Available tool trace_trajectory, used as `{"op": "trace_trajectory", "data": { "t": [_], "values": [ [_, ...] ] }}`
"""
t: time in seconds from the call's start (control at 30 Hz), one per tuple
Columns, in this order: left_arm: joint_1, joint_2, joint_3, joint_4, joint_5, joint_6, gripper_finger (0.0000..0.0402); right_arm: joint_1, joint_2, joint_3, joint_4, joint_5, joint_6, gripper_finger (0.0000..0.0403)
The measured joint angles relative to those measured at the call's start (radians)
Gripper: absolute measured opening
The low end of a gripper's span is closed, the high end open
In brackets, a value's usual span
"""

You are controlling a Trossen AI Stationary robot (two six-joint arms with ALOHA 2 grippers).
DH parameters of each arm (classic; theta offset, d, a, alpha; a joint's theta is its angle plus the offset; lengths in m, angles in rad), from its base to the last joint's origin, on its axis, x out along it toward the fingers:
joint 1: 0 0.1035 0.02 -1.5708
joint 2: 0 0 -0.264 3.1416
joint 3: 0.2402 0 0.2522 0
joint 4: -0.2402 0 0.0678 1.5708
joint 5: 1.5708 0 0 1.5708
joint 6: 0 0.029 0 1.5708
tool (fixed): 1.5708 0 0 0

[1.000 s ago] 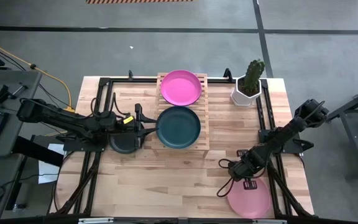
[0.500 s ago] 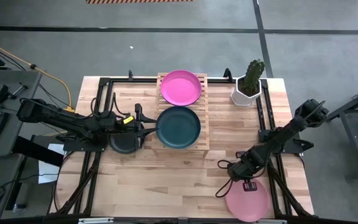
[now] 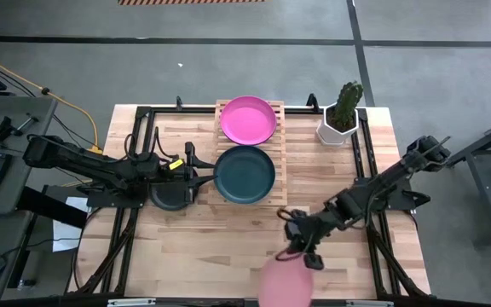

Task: Place and stack plates onto a shelf
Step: Stack the light pink plate on top of the dark blue plate on the shelf

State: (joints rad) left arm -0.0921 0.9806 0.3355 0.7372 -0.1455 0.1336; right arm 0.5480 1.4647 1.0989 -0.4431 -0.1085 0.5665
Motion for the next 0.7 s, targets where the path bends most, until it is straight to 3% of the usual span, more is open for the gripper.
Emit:
{"op": "trace_trajectory", "data": {
  "t": [0.17, 0.33, 0.7],
  "values": [
    [0.0, 0.0, 0.0, -0.01, 0.0, -0.001, 0.0121, -0.043, 0.0, 0.121, -0.002, -0.001, -0.055, 0.0],
    [0.0, -0.016, 0.0, -0.006, 0.015, -0.014, 0.0122, -0.088, 0.0, 0.264, -0.11, 0.003, -0.151, 0.0],
    [-0.003, -0.216, 0.001, -0.062, 0.119, -0.08, 0.0122, -0.288, -0.001, 0.481, -0.279, 0.134, -0.371, 0.0]
  ]
}}
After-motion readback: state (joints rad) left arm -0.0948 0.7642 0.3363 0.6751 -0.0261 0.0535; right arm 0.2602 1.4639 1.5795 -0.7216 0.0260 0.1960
